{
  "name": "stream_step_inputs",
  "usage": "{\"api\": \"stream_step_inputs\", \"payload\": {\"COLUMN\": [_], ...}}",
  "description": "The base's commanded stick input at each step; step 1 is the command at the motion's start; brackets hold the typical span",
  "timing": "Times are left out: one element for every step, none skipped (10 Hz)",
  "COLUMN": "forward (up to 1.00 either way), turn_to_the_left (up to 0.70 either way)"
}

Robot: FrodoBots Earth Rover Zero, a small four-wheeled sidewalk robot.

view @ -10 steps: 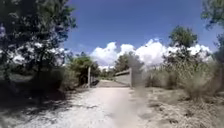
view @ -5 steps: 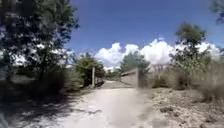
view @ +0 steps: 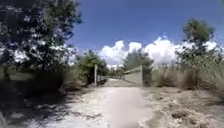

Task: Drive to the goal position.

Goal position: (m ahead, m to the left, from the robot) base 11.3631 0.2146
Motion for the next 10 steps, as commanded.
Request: {"api": "stream_step_inputs", "payload": {"forward": [0.44, 0.44, 0.44, 0.44, 0.44, 0.44, 0.44, 0.44, 0.44, 0.44], "turn_to_the_left": [0.02, 0.02, 0.02, 0.02, 0.02, 0.02, 0.02, 0.02, 0.02, 0.02]}}
